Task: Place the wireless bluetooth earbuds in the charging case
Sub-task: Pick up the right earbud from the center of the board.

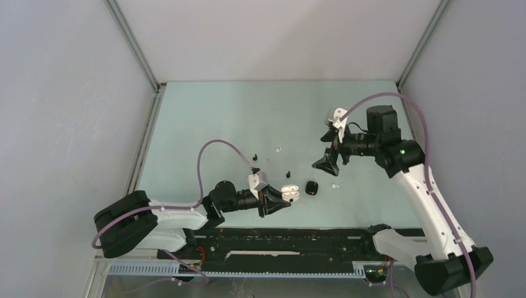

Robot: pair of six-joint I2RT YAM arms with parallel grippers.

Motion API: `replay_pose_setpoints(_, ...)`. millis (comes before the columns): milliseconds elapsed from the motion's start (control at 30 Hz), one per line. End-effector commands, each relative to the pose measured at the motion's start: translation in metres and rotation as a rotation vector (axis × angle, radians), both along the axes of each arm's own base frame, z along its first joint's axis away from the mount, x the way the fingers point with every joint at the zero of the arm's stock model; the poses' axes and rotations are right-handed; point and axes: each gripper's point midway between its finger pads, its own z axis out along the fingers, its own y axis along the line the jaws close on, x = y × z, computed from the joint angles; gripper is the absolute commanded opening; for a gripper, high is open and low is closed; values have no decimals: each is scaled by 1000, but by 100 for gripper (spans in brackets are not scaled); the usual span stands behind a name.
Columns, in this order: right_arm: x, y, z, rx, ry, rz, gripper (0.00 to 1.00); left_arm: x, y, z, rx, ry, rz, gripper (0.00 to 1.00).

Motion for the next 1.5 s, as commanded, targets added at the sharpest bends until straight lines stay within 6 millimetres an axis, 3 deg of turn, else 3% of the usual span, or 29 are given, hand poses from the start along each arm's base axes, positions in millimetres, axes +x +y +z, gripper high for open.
replay_pose_setpoints(0,68,-12,5,56,-143,-329,100,7,12,-11,47,-45,57,0)
replay_pose_setpoints(167,80,-11,-24,-18,-98,-307,89,19,24,-8,28,-27,166,0)
replay_pose_setpoints(367,97,-6,-94,-156,50,-278,50,32,49,-9,60,-2,297,0)
replay_pose_setpoints(533,98,17,-147,-316,139,-199,35,31,66,-7,33,9,346,0)
replay_pose_setpoints(667,96,18,-159,-387,217,-199,33,29,74,-7,22,12,362,0)
replay_pose_setpoints(867,87,-31,-170,-551,213,-255,39,23,78,-1,-1,9,346,0)
replay_pose_setpoints(1100,55,-76,-190,-688,263,-268,49,19,74,-2,11,10,316,0)
replay_pose_setpoints(1267,41,-83,-201,-734,248,-272,52,19,74,-7,24,23,318,0)
replay_pose_setpoints(1467,36,-88,-213,-799,213,-229,52,18,73,-7,24,29,313,0)
